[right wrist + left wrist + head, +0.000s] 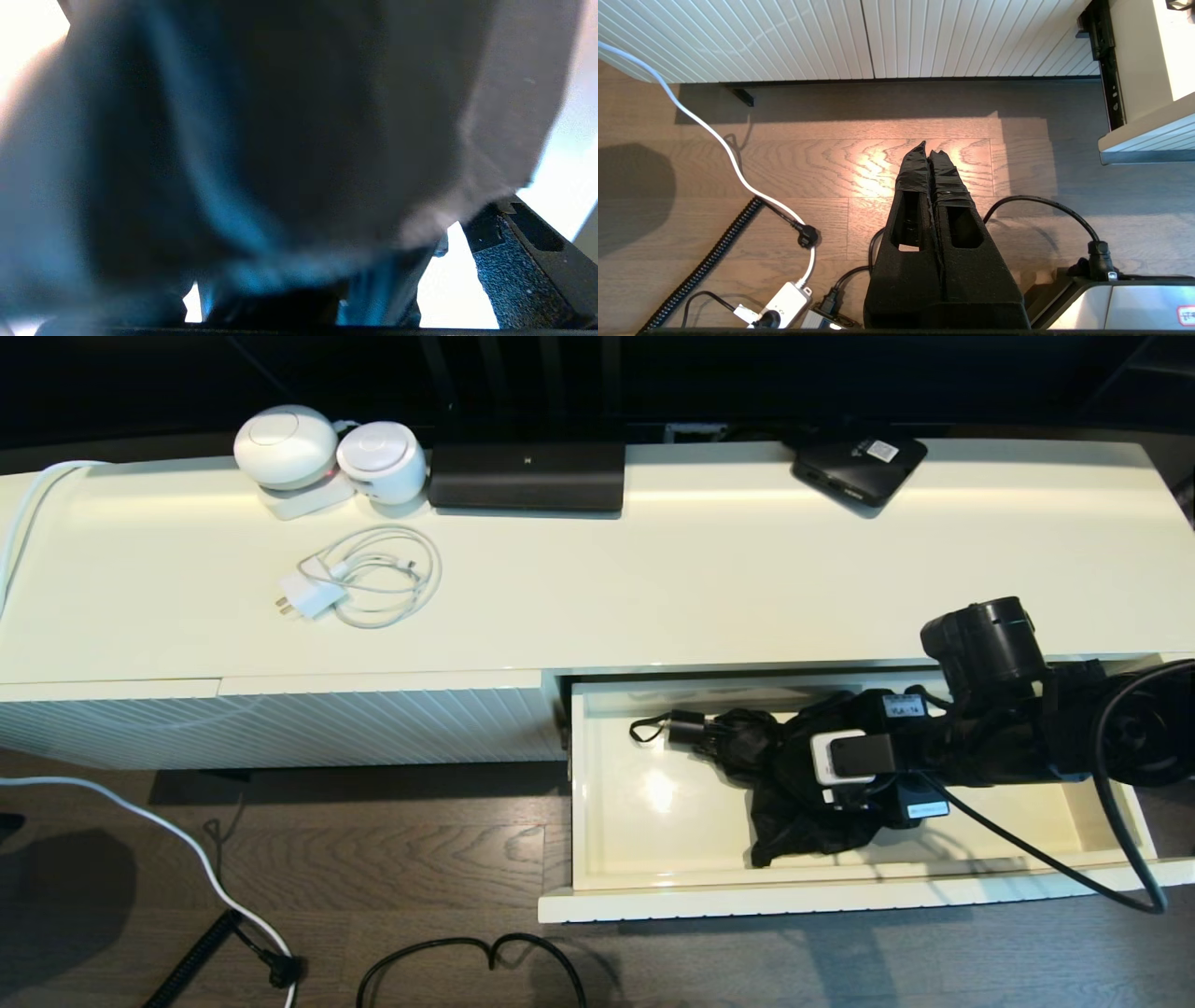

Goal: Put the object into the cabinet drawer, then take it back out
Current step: Take the umbrella out of the drawer and put it on the table

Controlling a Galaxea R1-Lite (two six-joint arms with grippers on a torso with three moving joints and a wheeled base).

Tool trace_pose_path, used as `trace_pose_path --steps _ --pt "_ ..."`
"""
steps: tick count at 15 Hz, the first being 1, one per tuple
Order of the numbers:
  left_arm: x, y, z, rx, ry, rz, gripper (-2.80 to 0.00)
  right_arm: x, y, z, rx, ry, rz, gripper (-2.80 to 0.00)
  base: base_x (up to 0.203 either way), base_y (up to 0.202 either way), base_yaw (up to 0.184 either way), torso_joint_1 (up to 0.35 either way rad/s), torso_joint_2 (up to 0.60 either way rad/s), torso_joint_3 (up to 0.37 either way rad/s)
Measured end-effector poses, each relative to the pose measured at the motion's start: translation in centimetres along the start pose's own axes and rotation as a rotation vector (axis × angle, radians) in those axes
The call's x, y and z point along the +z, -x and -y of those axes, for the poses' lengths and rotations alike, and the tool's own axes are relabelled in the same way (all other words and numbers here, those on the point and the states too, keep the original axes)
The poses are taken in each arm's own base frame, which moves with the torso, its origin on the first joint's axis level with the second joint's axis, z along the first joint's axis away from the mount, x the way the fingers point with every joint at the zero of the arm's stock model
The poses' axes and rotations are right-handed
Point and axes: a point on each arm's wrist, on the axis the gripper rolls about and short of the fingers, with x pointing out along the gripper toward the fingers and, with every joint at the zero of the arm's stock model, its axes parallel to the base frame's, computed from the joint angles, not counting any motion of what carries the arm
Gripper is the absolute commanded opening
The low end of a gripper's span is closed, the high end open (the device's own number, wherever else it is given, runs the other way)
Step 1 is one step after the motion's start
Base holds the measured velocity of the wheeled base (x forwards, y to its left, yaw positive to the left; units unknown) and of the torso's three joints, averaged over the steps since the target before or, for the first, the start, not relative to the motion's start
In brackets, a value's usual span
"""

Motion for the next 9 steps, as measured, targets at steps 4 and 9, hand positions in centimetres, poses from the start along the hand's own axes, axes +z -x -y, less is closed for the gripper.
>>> trace_pose_path --steps 4,9 --pt "0.0 0.0 0.0 -0.001 0.0 0.0 -2.8 0.01 -0.31 -0.2 0.012 -0.001 0.007 -2.8 0.0 0.0 0.0 0.0 0.0 0.0" --pt "0.0 0.0 0.0 -0.001 0.0 0.0 -2.8 0.14 -0.31 -0.27 0.013 0.004 0.008 -2.8 0.0 0.0 0.0 0.0 0.0 0.0"
